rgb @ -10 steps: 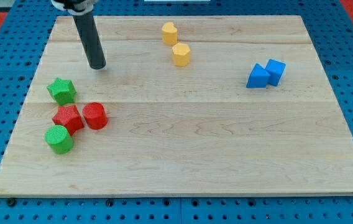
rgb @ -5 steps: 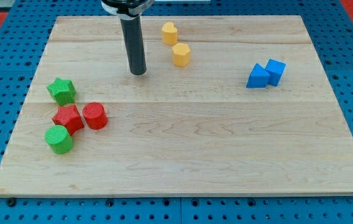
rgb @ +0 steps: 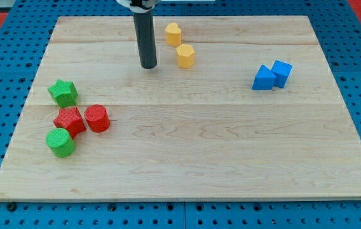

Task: Push green star to the left of red star

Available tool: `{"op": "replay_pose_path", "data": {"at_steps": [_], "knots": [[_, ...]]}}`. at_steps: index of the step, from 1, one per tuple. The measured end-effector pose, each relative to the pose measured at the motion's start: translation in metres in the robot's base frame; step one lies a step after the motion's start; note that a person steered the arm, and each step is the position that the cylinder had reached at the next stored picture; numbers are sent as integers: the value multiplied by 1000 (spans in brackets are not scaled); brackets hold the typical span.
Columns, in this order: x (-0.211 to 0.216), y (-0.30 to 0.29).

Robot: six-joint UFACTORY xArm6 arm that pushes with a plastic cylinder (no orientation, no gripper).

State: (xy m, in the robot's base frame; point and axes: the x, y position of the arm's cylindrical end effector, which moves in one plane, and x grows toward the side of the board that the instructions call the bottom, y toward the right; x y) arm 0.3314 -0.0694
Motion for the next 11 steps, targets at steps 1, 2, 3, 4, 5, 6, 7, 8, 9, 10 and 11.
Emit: {"op": "replay_pose_path", "data": {"at_steps": [1, 2, 3, 4, 5, 6, 7, 8, 9, 10, 11], "knots": [[-9, 7], [-9, 36], [-11, 38], [-18, 18], [0, -62], [46, -97], [55, -120], [71, -140], [117, -182], [126, -187], [135, -190]]}}
